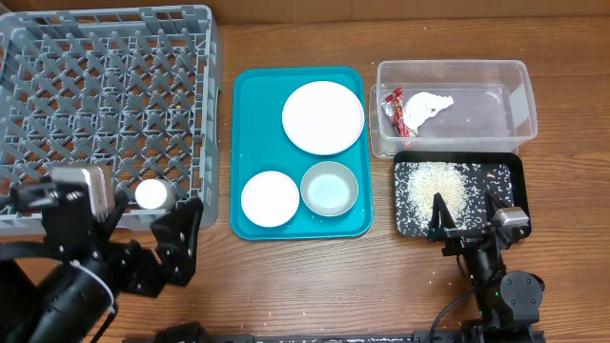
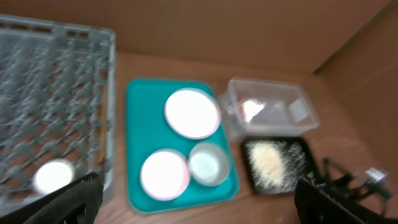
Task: Sort waste into correct bins and load items into the dishwasher
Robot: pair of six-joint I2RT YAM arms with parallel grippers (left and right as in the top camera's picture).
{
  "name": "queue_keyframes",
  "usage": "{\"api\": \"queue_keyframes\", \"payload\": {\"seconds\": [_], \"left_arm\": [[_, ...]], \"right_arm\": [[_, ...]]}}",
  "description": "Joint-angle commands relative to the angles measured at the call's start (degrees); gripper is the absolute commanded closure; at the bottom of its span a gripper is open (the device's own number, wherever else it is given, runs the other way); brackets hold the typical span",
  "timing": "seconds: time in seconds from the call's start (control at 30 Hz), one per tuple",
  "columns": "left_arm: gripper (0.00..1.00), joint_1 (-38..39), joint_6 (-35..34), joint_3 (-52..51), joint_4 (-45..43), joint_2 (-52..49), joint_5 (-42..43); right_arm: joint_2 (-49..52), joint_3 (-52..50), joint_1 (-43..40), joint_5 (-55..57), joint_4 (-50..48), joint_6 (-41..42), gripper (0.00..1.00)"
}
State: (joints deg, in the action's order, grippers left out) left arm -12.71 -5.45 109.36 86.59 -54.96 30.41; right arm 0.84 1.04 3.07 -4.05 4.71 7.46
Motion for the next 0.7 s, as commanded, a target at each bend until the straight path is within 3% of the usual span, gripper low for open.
{"api": "queue_keyframes", "payload": {"seconds": [0.0,0.13,0.2,0.53,0.6,0.63,0.67], "left_arm": [[0.00,0.4,-8.2,-2.9,-4.0,-1.5,9.2],[0.01,1.0,-8.4,-6.9,-4.7,-4.9,8.8],[0.07,2.8,-8.5,-7.5,-3.2,-7.7,5.4],[0.18,25.9,-13.6,-7.5,-8.9,-27.7,-14.7],[0.13,30.5,-16.5,-7.5,-11.1,-33.2,-21.6],[0.00,31.5,-16.7,-7.5,-12.0,-35.1,-23.7],[0.00,32.4,-16.6,-7.5,-12.9,-36.8,-25.7]], "right_arm": [[-0.7,-0.6,-0.2,0.3,-0.3,-0.2,0.00],[-0.7,-0.6,-0.2,0.3,-0.3,-0.2,0.00],[-0.7,-0.6,-0.2,0.3,-0.3,-0.2,0.00],[-0.7,-0.6,-0.2,0.3,-0.3,-0.2,0.00],[-0.7,-0.6,-0.2,0.3,-0.4,-0.2,0.00],[-0.7,-0.6,-0.2,0.3,-0.3,-0.2,0.00],[-0.7,-0.6,-0.2,0.3,-0.3,-0.2,0.00]]}}
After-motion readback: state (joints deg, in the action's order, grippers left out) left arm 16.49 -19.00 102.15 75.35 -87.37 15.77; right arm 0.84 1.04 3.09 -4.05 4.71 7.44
